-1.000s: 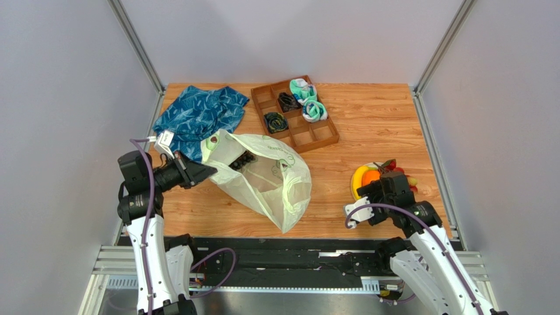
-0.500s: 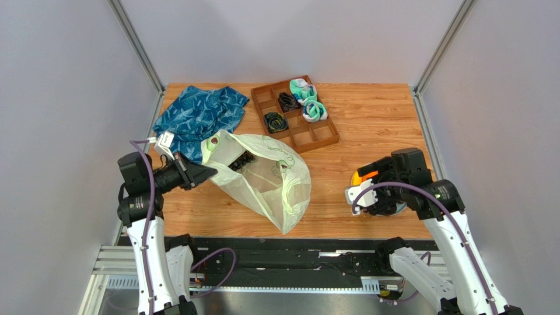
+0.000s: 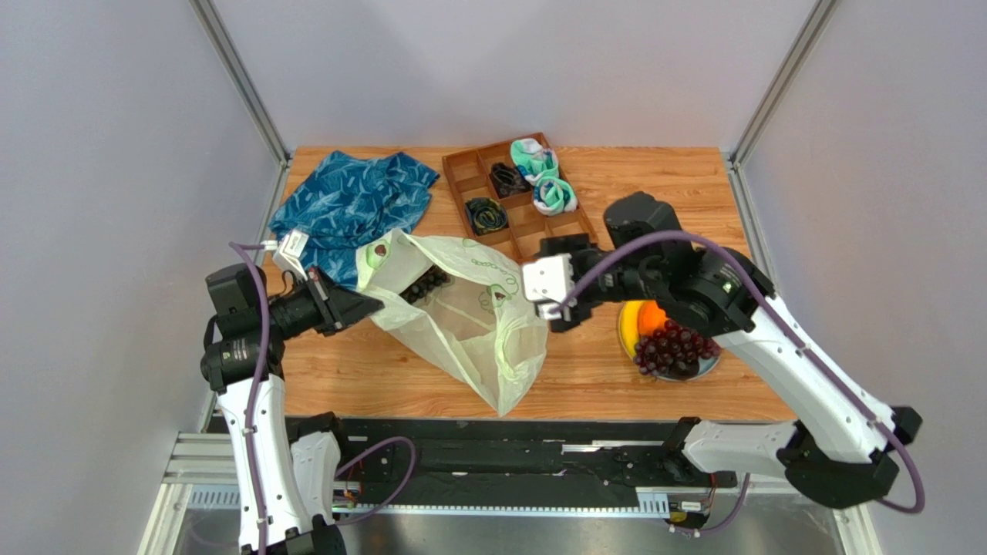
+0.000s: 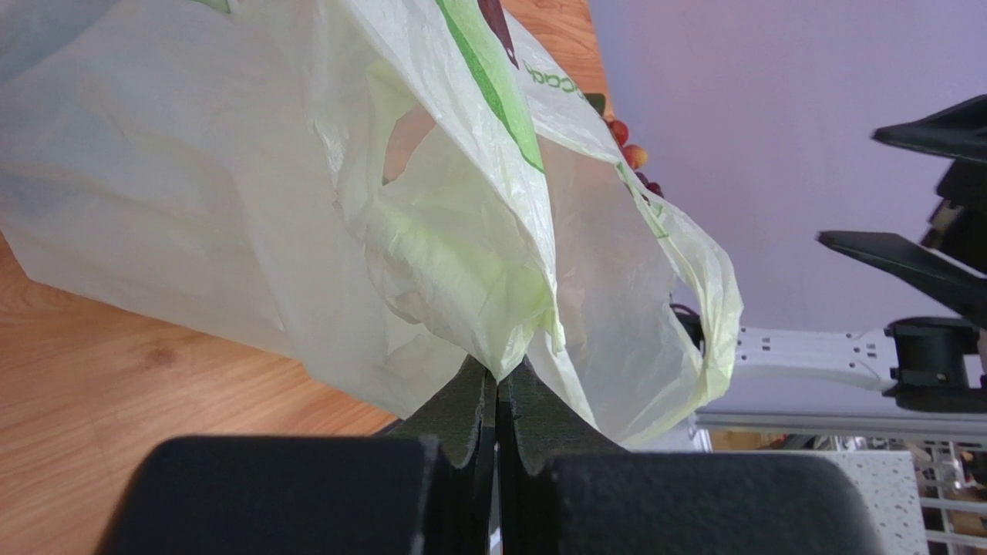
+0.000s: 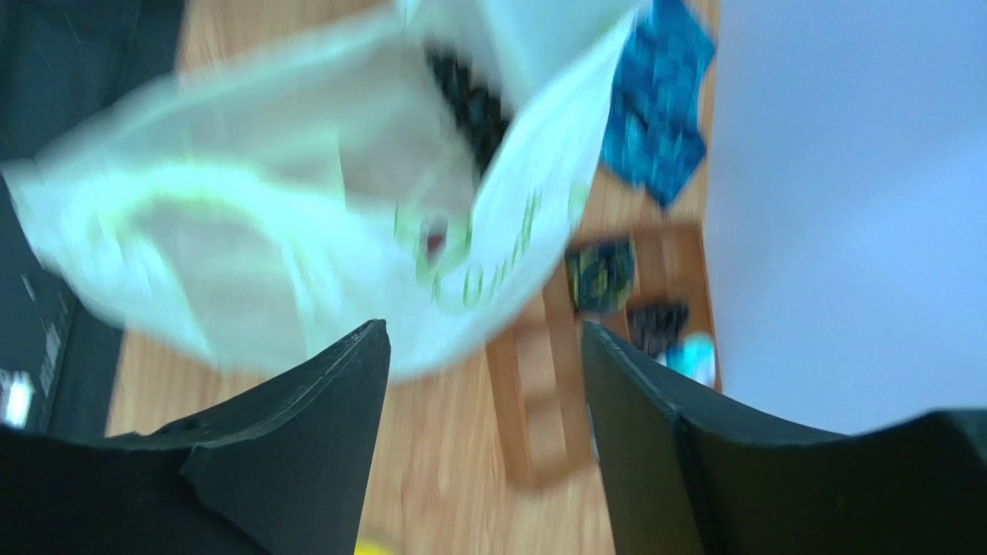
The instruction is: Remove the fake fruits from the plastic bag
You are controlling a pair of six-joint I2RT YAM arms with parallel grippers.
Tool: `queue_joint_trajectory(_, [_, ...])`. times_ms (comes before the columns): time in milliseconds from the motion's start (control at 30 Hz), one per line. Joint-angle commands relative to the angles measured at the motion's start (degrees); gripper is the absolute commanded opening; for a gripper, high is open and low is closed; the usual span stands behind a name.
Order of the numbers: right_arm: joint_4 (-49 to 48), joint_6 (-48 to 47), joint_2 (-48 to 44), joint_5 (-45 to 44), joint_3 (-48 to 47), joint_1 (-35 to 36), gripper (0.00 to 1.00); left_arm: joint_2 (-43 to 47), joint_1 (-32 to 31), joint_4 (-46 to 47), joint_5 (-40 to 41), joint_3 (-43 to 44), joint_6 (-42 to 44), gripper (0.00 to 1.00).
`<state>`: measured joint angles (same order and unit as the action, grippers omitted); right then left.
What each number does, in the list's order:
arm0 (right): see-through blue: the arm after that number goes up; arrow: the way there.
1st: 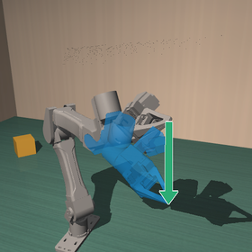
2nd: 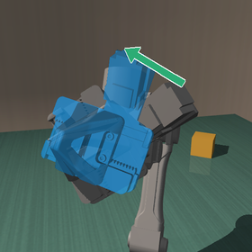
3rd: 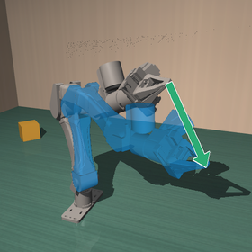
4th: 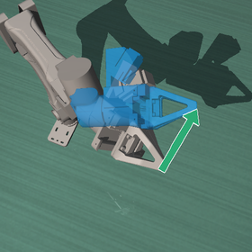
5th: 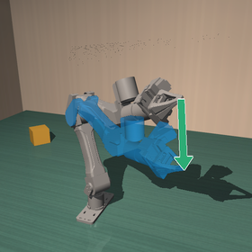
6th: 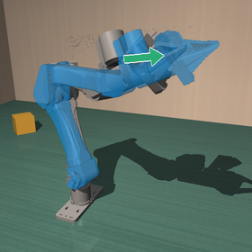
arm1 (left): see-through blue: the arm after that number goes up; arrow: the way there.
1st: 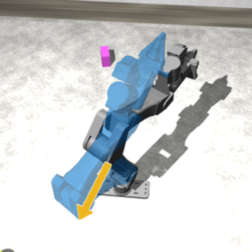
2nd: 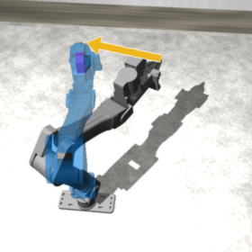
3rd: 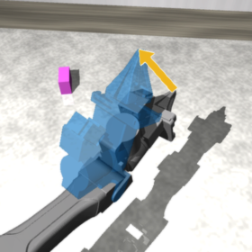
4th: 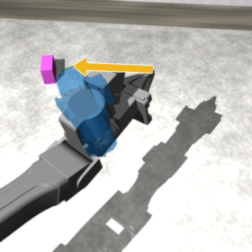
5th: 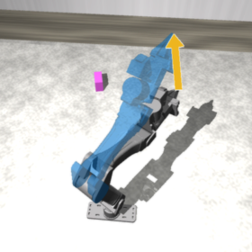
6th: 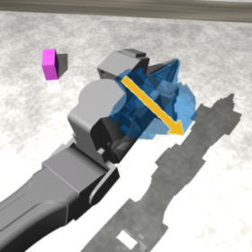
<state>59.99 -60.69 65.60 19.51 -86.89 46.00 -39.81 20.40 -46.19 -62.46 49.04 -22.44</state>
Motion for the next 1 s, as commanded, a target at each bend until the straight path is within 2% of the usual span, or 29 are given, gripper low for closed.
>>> queue_joint_trajectory(0, [-12.33, 26.74, 10.4, 5.27, -11.97, 8.13, 0.62, -0.35, 0.43, -8.81, -2.58, 5.36, 5.98, 0.0])
queue_joint_trajectory(100, [-14.8, 31.33, 16.46, 7.47, -13.48, 10.16, 0.5, -0.79, 0.34, -16.18, -4.16, 7.91, 8.8, 0.0])
queue_joint_trajectory(267, [-20.78, 33.44, 20.61, 5.46, -4.27, 11.04, 0.37, -0.35, 0.34, -20.86, -4.6, 12.31, 11.89, 0.0])
queue_joint_trajectory(367, [-23.94, 35.63, 23.86, 2.23, -1.71, 11.04, 0.33, -1.4, 0.34, -17.01, -7.14, 14.24, 8.22, 0.0])
queue_joint_trajectory(467, [-26.93, 42.83, 28.25, -0.78, -2.31, 8.33, 0.32, -6.66, 0.16, -7.01, -10.3, 18.62, 2.16, 0.0])
queue_joint_trajectory(500, [-28.24, 44.76, 29.05, -1.13, -2.66, 7.36, 0.32, -11.03, -0.19, -0.11, -10.58, 20.73, -4.65, 0.0])
queue_joint_trajectory(533, [-28.95, 47.39, 30.01, -1.83, -2.76, 5.26, 0.33, -13.95, -1.49, 0.92, -10.41, 30.58, -6.81, 0.0])
queue_joint_trajectory(567, [-29.22, 48.55, 30.37, -2.28, -2.84, 4.11, 0.34, -17.2, -2.64, 1.89, -9.19, 36.68, -8.48, 0.0])
queue_joint_trajectory(600, [-29.4, 49.17, 30.63, -1.76, -2.76, 2.97, 0.34, -23.58, -4.13, 3.12, -8.57, 43.01, -7.63, 0.0])
queue_joint_trajectory(633, [-29.31, 50.39, 30.55, -0.71, -2.5, 0.69, 0.36, -26.95, -6.75, 2.35, -8.21, 54.21, -6.58, 0.0])
queue_joint_trajectory(667, [-29.23, 50.58, 30.29, 1.39, -2.06, -0.02, 0.36, -32.2, -7.74, 1.38, -8.99, 58.67, -6.48, 0.0])
queue_joint_trajectory(700, [-28.53, 50.58, 30.02, 2.02, -0.83, -0.55, 0.37, -33.56, -8.97, 1.2, -9.26, 61.68, -6.13, 0.0])
queue_joint_trajectory(733, [-28.52, 50.06, 29.33, 1.94, 0.4, -0.82, 0.38, -34.36, -13.59, 0.85, -9.26, 65.1, -4.91, 0.0])
queue_joint_trajectory(800, [-29.31, 48.12, 26.34, 0.18, 3.73, -0.82, 0.4, -34.37, -19.66, -1.52, -9.09, 64.7, -0.34, 0.0])
queue_joint_trajectory(967, [-29.05, 44.17, 20.63, -2.81, 13.49, -0.82, 0.4, -26.92, -20.14, -3.8, -7.34, 44.69, 4.04, 0.0])
